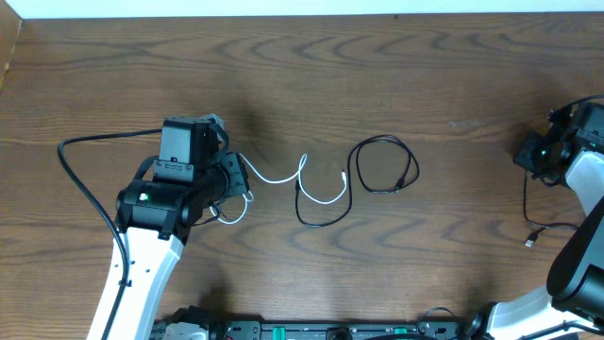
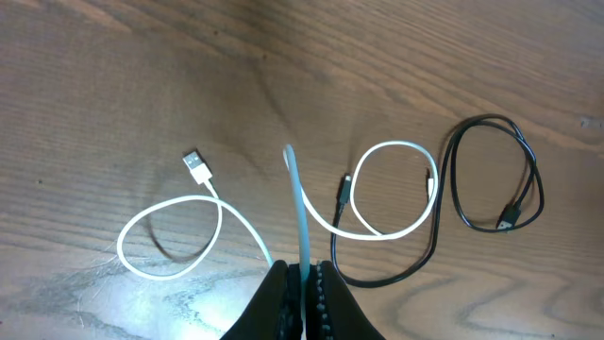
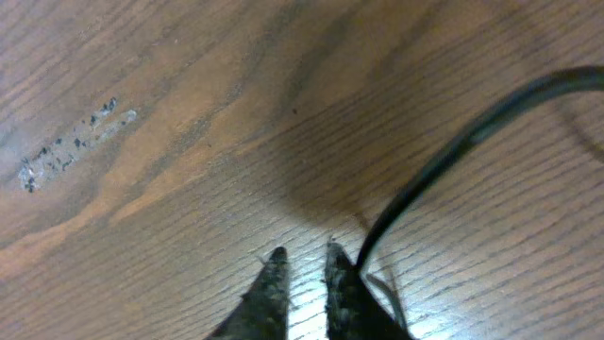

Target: Untangle cables

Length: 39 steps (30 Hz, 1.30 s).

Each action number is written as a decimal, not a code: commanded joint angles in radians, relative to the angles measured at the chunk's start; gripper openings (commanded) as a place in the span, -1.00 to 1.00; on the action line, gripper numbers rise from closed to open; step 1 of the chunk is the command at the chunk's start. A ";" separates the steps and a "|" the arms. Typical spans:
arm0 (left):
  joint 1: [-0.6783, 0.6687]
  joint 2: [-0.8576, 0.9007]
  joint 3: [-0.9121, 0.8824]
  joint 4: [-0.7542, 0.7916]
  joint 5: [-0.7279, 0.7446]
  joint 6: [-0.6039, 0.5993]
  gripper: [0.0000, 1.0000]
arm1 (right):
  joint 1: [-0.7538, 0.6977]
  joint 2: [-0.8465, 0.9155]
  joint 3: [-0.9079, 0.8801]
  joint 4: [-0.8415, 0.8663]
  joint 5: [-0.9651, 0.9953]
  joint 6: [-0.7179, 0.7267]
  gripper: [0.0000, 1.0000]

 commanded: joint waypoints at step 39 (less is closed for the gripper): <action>0.002 0.005 0.005 0.397 0.701 0.107 -0.85 | 0.816 -0.080 0.002 0.194 -0.608 -0.369 0.23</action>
